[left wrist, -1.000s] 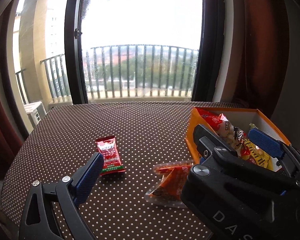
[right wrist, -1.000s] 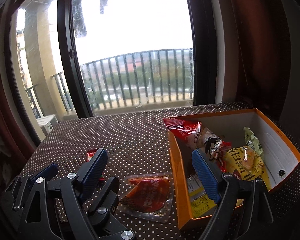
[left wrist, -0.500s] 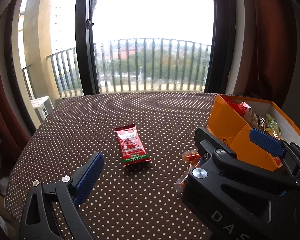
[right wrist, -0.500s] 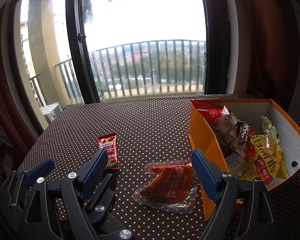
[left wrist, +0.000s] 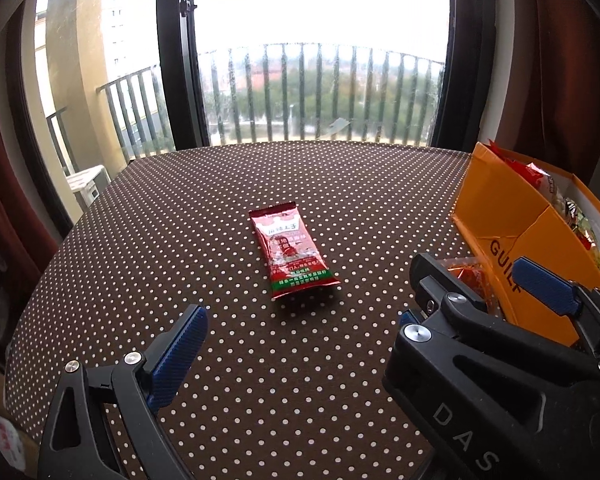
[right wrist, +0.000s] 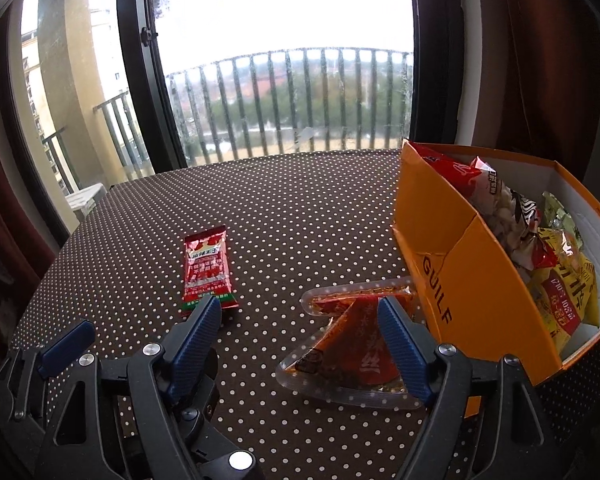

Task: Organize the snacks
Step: 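Withdraw both tools from the box toward the red packets on the table, then grasp the red spicy-strip packet with the left tool while the right tool grasps the red sachet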

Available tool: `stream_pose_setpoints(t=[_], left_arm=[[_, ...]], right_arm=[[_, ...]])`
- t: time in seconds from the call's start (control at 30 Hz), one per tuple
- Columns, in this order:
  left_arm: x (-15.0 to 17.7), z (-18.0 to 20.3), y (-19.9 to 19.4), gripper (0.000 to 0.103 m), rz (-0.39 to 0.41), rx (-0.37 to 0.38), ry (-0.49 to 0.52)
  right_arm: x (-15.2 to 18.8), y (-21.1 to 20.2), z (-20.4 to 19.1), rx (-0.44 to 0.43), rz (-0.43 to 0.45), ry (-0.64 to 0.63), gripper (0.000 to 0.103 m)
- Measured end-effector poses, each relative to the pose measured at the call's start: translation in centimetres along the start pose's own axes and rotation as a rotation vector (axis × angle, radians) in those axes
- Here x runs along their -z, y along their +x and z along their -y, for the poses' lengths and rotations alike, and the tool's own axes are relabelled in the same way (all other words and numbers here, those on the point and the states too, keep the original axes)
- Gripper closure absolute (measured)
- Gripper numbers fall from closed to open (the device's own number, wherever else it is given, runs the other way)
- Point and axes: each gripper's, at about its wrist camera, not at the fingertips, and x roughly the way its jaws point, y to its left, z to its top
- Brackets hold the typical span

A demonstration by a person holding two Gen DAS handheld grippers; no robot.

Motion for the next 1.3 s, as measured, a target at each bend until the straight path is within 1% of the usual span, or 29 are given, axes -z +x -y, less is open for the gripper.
stream_pose_setpoints(t=[0.1, 0.33, 0.6, 0.67, 0.83, 1.0, 1.17, 1.3], left_arm=[[0.0, -0.4, 1.3, 0.006, -0.023, -0.002, 0.011], [-0.1, -0.1, 3.8, 0.006, -0.081, 0.002, 0.035], [-0.2, 0.5, 6.7, 0.007, -0.143, 0.006, 0.061], [-0.3, 0.2, 7.2, 0.007, -0.154, 0.006, 0.05], [-1.0, -0.6, 8.3, 0.007, -0.178, -0.02, 0.027], [-2.7, -1.2, 9.0, 0.007, -0.164, -0.054, 0.033], [-4.4, -0.9, 9.6, 0.007, -0.156, -0.053, 0.06], [-5.5, -0.5, 10.6, 0.007, -0.162, -0.04, 0.081]], right_arm=[[0.2, 1.1, 0.0, 0.034, -0.022, 0.004, 0.02], [0.5, 4.1, 0.6, 0.095, -0.083, 0.034, 0.02], [0.8, 7.3, 1.5, 0.064, -0.182, 0.073, 0.02], [0.7, 7.9, 1.4, 0.059, -0.182, 0.069, 0.02], [-0.1, 9.4, 0.5, 0.009, -0.188, 0.035, 0.02], [-1.6, 10.6, -0.4, -0.045, -0.187, 0.016, 0.02], [-3.3, 10.8, -0.8, -0.02, -0.146, -0.009, 0.02], [-4.2, 11.8, -0.2, -0.001, -0.175, 0.007, 0.02]])
